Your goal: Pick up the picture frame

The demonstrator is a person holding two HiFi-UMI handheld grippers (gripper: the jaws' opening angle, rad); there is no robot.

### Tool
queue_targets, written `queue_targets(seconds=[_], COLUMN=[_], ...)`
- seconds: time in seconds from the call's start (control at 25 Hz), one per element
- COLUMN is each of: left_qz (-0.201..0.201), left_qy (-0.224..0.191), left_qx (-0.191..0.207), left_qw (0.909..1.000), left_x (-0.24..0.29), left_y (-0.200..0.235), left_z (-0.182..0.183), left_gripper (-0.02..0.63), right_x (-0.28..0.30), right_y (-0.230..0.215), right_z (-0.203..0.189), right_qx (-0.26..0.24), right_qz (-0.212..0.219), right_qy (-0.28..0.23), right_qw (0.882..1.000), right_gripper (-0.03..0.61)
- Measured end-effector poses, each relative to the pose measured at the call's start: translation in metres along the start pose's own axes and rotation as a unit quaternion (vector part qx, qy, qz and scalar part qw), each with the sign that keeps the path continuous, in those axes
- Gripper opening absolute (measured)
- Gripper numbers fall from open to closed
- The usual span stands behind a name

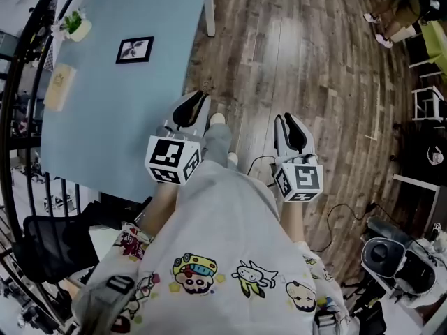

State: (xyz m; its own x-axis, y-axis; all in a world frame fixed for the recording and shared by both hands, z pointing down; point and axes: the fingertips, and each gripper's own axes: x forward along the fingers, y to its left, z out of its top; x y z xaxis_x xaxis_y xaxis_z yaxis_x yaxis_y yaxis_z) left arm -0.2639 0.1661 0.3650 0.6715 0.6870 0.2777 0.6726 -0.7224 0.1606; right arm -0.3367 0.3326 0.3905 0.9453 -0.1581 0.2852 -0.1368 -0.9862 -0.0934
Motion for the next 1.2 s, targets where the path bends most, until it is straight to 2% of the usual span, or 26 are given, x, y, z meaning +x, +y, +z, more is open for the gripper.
queue_targets(seconds=[0.4,0.88,1.2], left_qz=[-0.005,0.012,0.030], left_qy=[0.003,-0.003,-0.009], left_qx=[-0.003,-0.001,-0.015], left_qw=[1.0000,0.9999,0.9994], left_x=[0.068,0.166,0.202], left_y=[0.021,0.097,0.158], left_z=[0.013,0.069,0.088], left_gripper=[0.057,0.080,0.098], right_x=[0.051,0.174,0.249], right_y=[-0.041,-0.083,-0.080], right_z=[0.009,0.059,0.083], right_qx=[0.016,0.028,0.024], right_qz=[-0.005,0.010,0.028], right_qy=[0.006,0.001,0.005], right_qw=[1.000,1.000,0.999], right_gripper=[0.080,0.088,0.105])
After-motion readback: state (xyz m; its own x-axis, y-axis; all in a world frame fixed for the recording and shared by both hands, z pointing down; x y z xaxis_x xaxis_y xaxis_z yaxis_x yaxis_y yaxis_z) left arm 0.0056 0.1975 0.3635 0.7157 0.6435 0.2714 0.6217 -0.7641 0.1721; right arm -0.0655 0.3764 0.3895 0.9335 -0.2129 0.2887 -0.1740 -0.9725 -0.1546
